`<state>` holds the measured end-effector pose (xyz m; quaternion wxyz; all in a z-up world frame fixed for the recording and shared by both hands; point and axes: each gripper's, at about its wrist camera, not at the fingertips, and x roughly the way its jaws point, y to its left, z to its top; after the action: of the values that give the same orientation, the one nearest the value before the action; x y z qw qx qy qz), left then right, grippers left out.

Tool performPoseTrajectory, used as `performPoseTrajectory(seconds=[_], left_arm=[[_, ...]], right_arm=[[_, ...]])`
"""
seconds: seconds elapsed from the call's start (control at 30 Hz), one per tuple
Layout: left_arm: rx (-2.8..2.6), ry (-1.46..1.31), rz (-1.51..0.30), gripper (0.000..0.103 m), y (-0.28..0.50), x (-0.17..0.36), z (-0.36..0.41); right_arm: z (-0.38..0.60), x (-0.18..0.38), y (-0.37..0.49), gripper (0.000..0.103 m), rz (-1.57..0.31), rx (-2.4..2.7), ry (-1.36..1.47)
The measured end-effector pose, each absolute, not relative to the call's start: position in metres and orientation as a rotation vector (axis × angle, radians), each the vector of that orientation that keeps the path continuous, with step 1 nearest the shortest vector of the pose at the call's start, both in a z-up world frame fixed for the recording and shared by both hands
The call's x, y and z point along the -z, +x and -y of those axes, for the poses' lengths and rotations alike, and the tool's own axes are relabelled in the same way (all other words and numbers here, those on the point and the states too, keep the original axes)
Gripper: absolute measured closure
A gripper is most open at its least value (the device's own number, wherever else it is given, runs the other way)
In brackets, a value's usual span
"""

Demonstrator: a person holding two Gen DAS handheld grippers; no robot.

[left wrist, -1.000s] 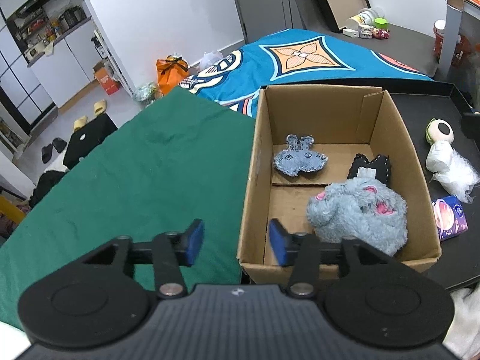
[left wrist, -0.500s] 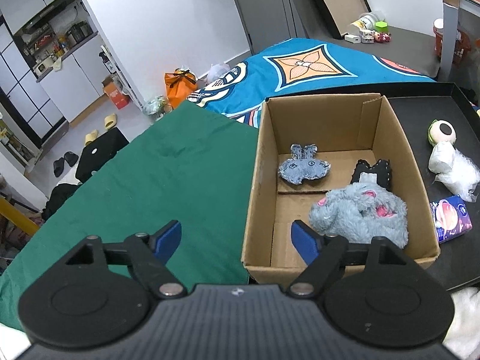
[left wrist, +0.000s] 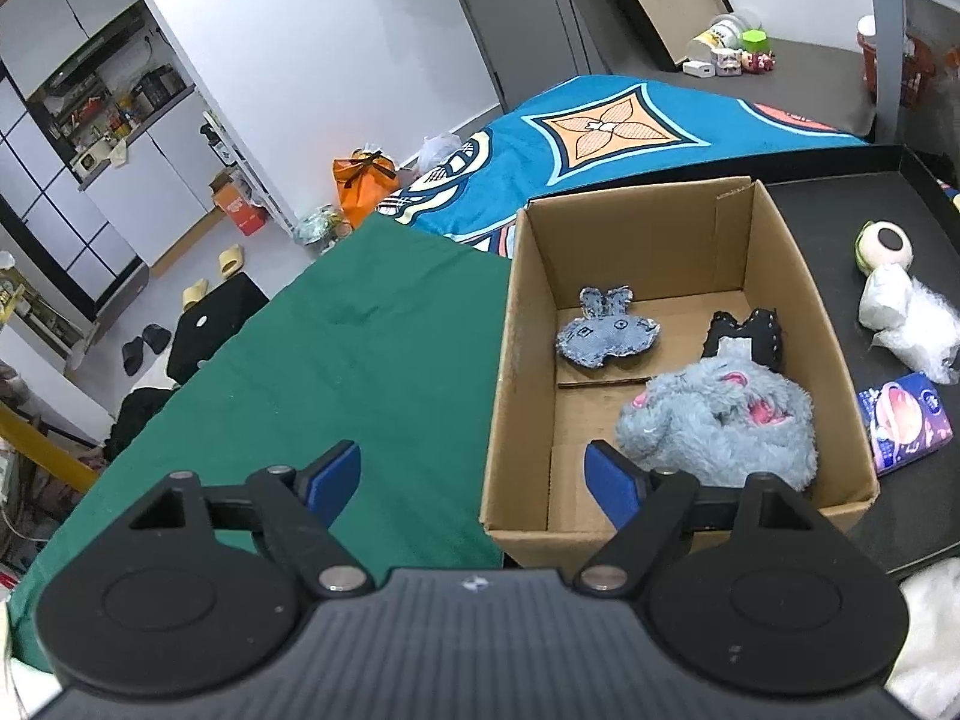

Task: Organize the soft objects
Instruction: 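Reach the right tool down to the clear plastic bag on the tray, then close the right tool on the clear plastic bag and lift it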

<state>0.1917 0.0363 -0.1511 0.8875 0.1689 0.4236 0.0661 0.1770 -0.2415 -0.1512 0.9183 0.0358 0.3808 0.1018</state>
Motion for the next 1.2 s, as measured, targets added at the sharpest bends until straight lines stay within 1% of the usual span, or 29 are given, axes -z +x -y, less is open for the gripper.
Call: performPoseTrajectory(seconds=[0.17,0.57,1.2], left_arm=[[-0.142,0.367,-0.873,0.022,0.192,0.151,-0.032],[-0.167,0.388,-0.858,0.022,0.193,0.151,-0.028],[-0.205,0.445,-0.872,0.022,0.200,0.159,-0.019]], right_arm=[[0.261,0.162,0.186,0.048,-0.817,-0.190,0.146],[0.262,0.193,0.209,0.048,-0.895,-0.163,0.159],[0.256,0.219,0.239,0.048,-0.922,-0.148,0.177]])
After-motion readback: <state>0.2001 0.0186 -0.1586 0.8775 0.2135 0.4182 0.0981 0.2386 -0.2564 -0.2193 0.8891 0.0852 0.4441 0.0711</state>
